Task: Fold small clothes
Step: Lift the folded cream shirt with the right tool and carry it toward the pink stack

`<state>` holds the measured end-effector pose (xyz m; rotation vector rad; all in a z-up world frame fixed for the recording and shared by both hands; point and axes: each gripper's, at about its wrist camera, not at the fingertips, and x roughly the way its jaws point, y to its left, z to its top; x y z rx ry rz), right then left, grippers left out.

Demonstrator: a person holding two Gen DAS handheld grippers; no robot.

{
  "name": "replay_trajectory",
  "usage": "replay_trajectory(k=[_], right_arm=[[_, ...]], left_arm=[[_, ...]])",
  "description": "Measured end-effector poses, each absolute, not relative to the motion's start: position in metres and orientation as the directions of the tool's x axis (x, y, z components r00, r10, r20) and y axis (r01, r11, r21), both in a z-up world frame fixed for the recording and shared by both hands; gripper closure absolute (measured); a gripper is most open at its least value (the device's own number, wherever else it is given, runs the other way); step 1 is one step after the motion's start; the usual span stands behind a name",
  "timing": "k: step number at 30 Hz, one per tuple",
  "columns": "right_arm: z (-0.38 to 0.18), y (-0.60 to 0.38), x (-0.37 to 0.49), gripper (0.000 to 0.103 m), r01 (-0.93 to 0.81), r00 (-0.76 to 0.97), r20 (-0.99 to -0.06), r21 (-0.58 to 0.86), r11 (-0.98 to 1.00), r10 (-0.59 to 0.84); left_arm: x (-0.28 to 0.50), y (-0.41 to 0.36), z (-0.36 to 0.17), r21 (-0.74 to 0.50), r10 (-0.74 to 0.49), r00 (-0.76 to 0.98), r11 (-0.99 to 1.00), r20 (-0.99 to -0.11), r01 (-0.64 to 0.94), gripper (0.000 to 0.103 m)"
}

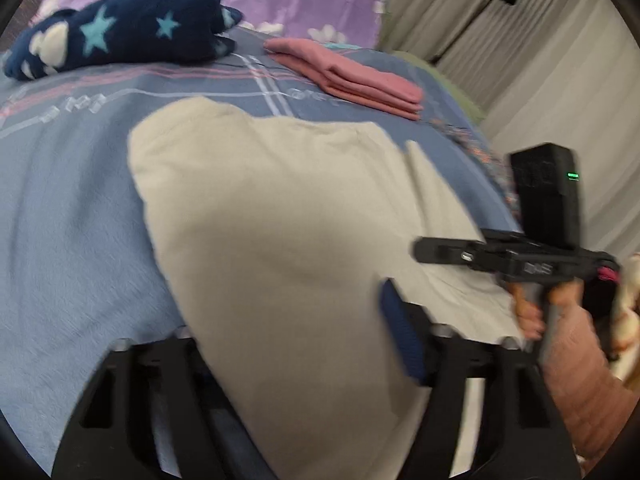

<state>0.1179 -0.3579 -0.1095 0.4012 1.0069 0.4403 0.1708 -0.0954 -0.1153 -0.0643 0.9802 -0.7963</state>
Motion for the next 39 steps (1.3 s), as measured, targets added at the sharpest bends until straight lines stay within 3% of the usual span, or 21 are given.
replay_trajectory(k=[2,5,15,25,39], right_arm=[[-0.102,-0.354,0.110,0.072,-0.177,0.487,-0.722,0.470,0.865,0.492],[-0.086,-0.350,0.095,0.087,-0.179,0.538,-0.720,0.411,0.894,0.439],[-0.002,-0.360,0.035,0.087,-0.199,0.713,-0.588,0.354,0.914,0.383],[0.077,-0.404,0.025,0.087,-0.131,0.834,-0.496,0.248,0.960,0.242],[0.126,-0.462,0.128,0.087,-0.023,0.864,-0.497,0.120,0.993,0.080]], left_arm=[[0.169,-0.093,-0.110,-0.367,-0.609,0.329,0.740,-0.721,0.564,0.069],[0.159,-0.087,-0.096,-0.330,-0.606,0.378,0.743,-0.700,0.582,0.083],[0.109,-0.102,-0.015,-0.203,-0.627,0.503,0.722,-0.595,0.661,0.085],[0.122,-0.179,0.073,-0.018,-0.632,0.550,0.665,-0.546,0.747,0.085],[0.213,-0.270,0.117,0.141,-0.531,0.636,0.695,-0.560,0.705,0.085]])
